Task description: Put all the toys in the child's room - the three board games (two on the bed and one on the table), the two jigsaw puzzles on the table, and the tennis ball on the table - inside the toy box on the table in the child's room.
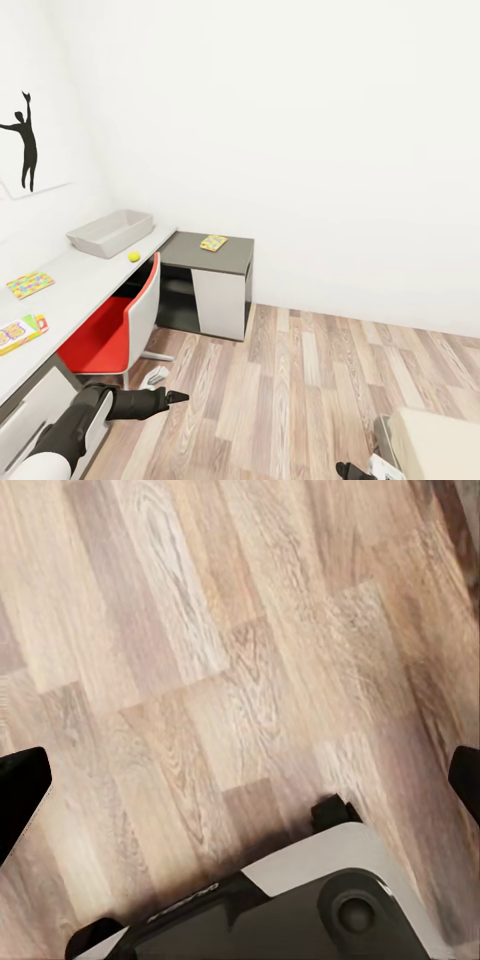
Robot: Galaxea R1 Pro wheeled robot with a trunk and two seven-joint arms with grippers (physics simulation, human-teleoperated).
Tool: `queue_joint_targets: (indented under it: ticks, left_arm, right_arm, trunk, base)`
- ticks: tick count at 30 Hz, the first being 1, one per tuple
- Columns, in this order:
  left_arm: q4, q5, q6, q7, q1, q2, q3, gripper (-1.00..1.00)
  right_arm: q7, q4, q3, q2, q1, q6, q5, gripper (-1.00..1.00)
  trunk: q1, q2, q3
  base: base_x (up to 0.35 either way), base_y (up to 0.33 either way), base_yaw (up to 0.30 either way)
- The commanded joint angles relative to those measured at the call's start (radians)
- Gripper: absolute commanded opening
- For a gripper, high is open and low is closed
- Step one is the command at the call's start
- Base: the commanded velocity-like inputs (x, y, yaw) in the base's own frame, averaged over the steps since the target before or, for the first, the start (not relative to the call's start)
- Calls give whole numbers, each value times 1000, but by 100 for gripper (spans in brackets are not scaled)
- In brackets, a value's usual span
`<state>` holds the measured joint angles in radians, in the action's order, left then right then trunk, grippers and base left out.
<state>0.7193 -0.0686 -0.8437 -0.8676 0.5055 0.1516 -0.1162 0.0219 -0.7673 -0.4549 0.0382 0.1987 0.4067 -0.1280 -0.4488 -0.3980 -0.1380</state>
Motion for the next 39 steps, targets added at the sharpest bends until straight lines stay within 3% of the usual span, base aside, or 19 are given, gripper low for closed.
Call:
queue_joint_targets:
  ticks: [1, 39]
  left_arm:
    - [0, -7, -8, 1, 1, 0, -1, 100]
    - [3, -8, -9, -11, 0, 5, 0, 100]
  right_arm:
    - [2, -2, -5, 1, 1, -1, -5, 100]
    - [10, -14, -4, 1, -1, -14, -17, 100]
  trunk:
    - [-1, -2, -2]
    - [-1, -2, -2]
  base:
    - [317, 0, -4]
    - [315, -36, 0]
